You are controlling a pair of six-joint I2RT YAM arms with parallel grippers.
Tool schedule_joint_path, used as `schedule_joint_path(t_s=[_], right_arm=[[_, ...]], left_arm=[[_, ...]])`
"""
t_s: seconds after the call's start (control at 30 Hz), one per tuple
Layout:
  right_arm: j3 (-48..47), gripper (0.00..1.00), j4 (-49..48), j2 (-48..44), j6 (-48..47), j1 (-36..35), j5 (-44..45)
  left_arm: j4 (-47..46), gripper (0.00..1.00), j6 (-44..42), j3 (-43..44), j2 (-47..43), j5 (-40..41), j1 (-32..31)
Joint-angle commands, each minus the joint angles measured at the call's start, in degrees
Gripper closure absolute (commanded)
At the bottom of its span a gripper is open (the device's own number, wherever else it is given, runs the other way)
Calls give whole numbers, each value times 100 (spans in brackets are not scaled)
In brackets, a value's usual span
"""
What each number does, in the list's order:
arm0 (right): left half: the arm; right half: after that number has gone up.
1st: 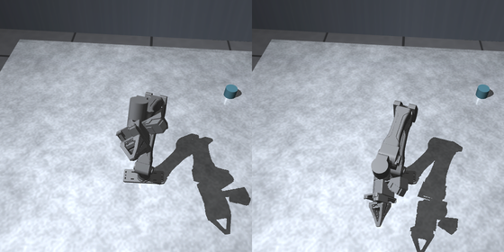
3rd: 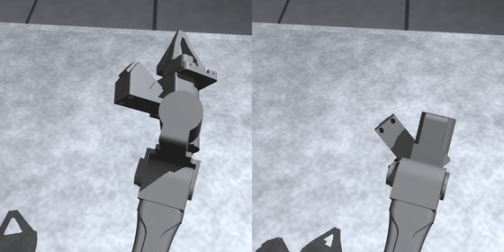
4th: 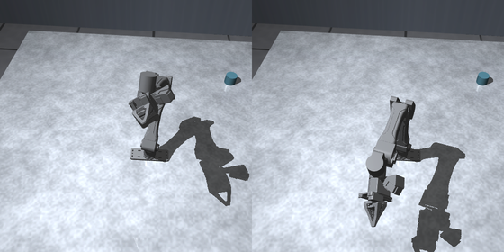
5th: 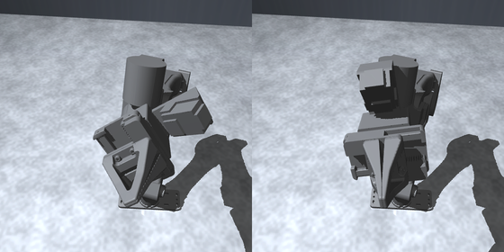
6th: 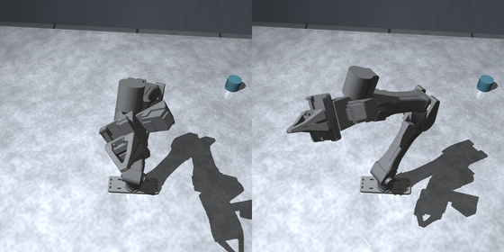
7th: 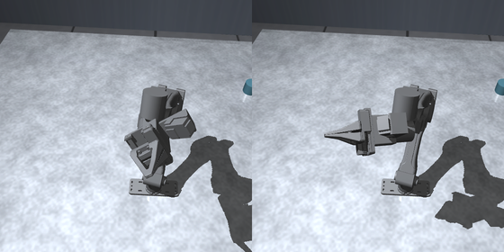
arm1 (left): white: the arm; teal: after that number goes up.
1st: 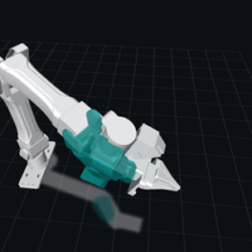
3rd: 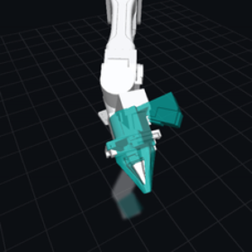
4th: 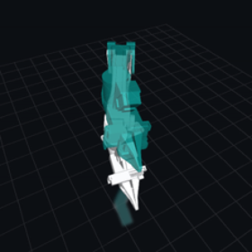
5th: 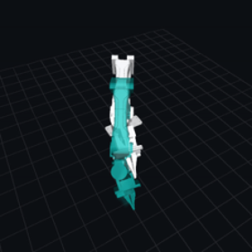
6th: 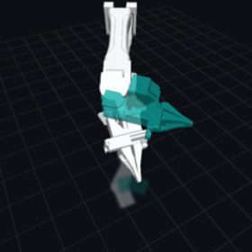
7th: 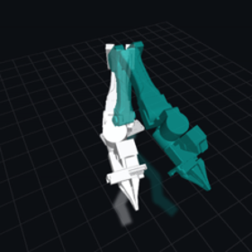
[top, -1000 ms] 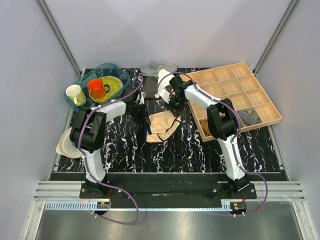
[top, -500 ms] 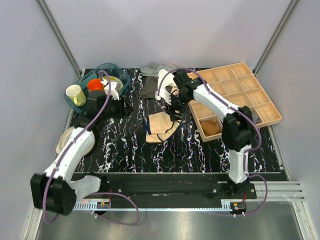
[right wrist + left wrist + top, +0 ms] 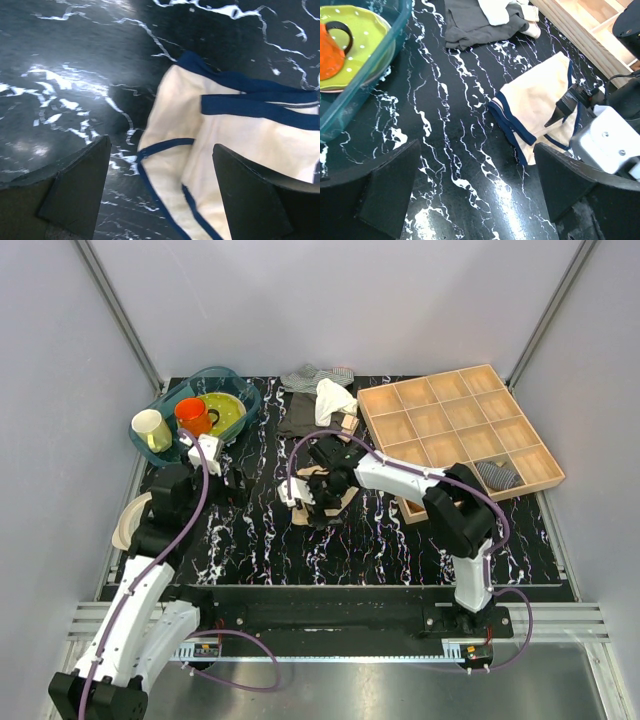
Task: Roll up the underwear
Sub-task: Fold the underwear at the center of the board.
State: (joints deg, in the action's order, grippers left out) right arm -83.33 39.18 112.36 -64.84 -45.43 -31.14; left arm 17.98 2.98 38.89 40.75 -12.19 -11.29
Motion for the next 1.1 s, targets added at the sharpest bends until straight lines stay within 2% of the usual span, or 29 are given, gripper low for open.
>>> schedule_joint_path(t_s=[0.0,0.27,0.43,0.5,0.6,0.63,0.73,0.87,1.07], right_arm=[[-157,10,-999,207,525,-71,582],[115,14,-1167,419,568,-273,740],[177,20,-1255,550,648,-265,898],[185,25,-1264,568,674,-273,916],[247,41,-1272,525,736,-273,899],[299,49,-1272,507,779,-273,881],[449,61,-1334,419,824,-265,820],[590,68,-1334,305,859,-273,741],[704,69,-913,-64,710,-273,231]], left_arm=[[-137,1,-254,39,-164,401,30],[-93,1,-254,66,-226,577,30],[-84,1,-254,66,-217,524,30],[-84,1,-254,66,-234,515,30],[-93,1,-254,57,-226,489,30],[-84,1,-263,57,-226,472,30],[-93,1,-263,66,-199,366,30],[-119,1,-254,48,-208,191,30],[-295,1,-421,-40,-156,-687,13]])
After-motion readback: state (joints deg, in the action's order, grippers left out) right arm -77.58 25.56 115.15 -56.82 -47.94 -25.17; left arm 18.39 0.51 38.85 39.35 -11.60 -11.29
